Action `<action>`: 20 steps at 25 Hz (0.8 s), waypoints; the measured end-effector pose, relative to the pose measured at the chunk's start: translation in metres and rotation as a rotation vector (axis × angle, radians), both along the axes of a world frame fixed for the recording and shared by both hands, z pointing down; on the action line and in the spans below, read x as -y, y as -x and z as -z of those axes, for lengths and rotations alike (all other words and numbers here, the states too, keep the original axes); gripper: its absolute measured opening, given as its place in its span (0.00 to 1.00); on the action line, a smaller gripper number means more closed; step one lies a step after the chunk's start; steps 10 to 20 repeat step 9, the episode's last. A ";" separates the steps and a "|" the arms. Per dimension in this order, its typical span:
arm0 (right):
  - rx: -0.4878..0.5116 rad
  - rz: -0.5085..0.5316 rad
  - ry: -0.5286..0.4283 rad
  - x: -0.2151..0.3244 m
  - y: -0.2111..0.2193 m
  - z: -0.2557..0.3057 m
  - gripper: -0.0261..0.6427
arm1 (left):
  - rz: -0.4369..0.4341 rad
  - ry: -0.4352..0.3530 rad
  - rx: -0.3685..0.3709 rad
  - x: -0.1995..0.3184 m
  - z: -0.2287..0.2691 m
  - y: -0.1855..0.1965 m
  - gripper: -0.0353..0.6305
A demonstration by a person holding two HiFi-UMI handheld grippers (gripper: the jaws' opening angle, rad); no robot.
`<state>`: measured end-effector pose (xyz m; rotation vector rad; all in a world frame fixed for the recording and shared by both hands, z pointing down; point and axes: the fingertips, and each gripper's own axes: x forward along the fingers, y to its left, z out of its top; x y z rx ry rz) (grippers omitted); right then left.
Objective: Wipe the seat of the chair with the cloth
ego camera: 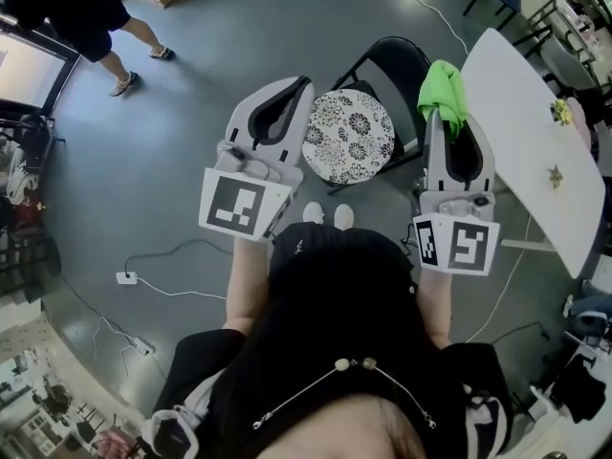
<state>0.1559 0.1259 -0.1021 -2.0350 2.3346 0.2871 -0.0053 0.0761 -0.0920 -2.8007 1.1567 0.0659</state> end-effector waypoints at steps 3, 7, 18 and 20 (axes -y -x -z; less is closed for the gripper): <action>0.008 0.003 -0.001 0.003 0.000 0.001 0.16 | 0.005 -0.004 0.002 0.004 0.000 0.003 0.06; 0.007 0.004 -0.002 0.003 -0.002 0.002 0.16 | 0.009 -0.004 -0.002 0.005 0.001 0.003 0.06; 0.006 0.004 -0.002 0.001 -0.005 0.001 0.16 | 0.008 -0.006 -0.003 0.004 0.001 0.000 0.06; 0.006 0.004 -0.002 0.001 -0.005 0.001 0.16 | 0.008 -0.006 -0.003 0.004 0.001 0.000 0.06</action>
